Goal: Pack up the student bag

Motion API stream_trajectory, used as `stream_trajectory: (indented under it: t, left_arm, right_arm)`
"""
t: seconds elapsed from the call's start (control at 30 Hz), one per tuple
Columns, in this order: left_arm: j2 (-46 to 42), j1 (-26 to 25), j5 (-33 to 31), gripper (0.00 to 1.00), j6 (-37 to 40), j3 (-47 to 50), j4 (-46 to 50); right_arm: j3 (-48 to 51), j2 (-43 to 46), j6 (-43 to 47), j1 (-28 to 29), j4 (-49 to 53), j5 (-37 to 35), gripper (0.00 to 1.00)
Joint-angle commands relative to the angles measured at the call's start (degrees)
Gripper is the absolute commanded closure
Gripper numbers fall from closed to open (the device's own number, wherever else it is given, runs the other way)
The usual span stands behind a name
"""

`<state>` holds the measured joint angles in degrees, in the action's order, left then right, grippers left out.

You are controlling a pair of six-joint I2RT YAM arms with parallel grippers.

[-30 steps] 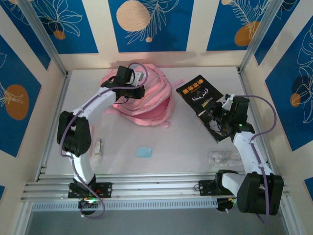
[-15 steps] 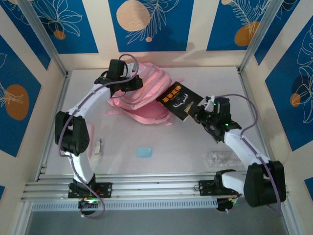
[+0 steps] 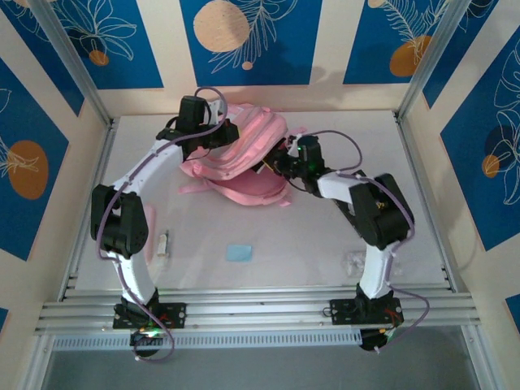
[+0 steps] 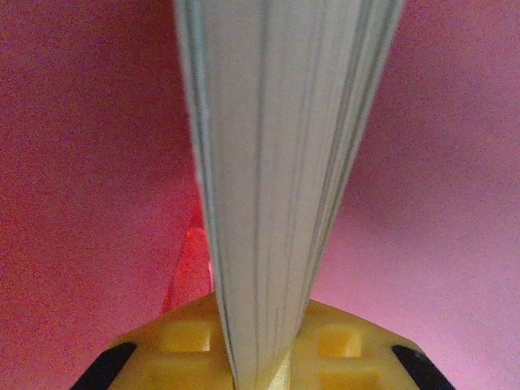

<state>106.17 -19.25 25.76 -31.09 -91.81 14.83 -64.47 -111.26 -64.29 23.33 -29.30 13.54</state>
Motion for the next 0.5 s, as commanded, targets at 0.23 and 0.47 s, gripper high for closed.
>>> stream_trajectory:
  t: [0.23, 0.47]
  left_arm:
    - [-4.39, 2.28, 1.61, 1.00, -3.58, 3.89, -8.51]
    - [-4.57, 3.47, -0.38, 1.00, -4.07, 5.58, -10.51]
  right_arm:
    - [-14.39, -12.28, -9.26, 3.96, -2.08, -5.17, 0.83]
    - [-7.59, -3.61, -8.34, 2.66, 4.44, -6.45, 0.41]
